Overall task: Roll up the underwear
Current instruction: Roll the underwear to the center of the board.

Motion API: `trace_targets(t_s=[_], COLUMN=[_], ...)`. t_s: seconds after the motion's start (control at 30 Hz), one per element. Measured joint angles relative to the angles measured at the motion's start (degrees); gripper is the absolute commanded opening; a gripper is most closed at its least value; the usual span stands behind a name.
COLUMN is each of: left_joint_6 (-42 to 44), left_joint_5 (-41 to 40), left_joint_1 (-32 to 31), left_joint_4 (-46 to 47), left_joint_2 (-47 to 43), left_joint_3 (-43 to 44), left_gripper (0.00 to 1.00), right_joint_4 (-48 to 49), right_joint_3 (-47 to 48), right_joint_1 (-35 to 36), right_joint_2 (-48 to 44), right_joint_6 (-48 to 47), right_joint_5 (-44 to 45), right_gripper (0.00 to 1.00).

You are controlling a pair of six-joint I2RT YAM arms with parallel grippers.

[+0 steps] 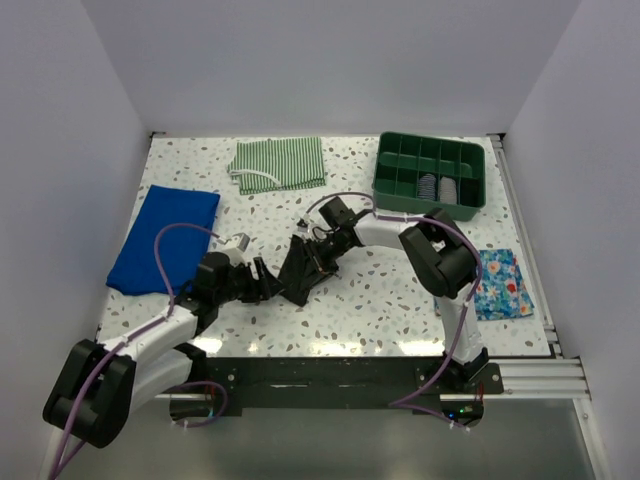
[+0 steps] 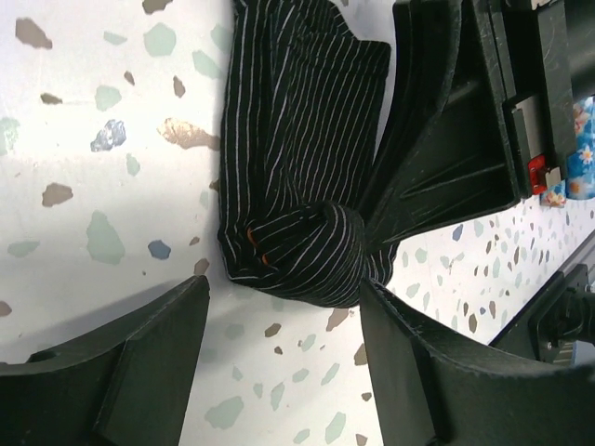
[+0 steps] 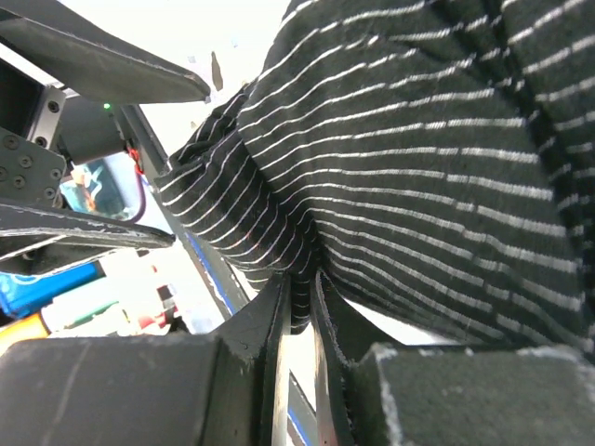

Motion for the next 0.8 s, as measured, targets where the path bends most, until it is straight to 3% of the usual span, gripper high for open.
trace_targets(t_s=[0.47,0.8], left_joint_6=[-0.52,-2.4], left_joint_5=[0.11,0.55], left_joint_1=[0.0,0.48], left_joint_4=[2.62,11.61], left_joint_2=[1.86,10.73], left_joint_3=[0.48,0.07], left_gripper=[0.72,0.72], right_joint_4=[-4.7,-6.62], right_joint_3=[4.66,5.97], right_joint_1=[1.46,2.1], right_joint_2=[-0.22,-0.22], right_joint_6=[-3.17,-5.27], right_joint_5=[3.69,4.26], right_gripper=[0.0,0.0])
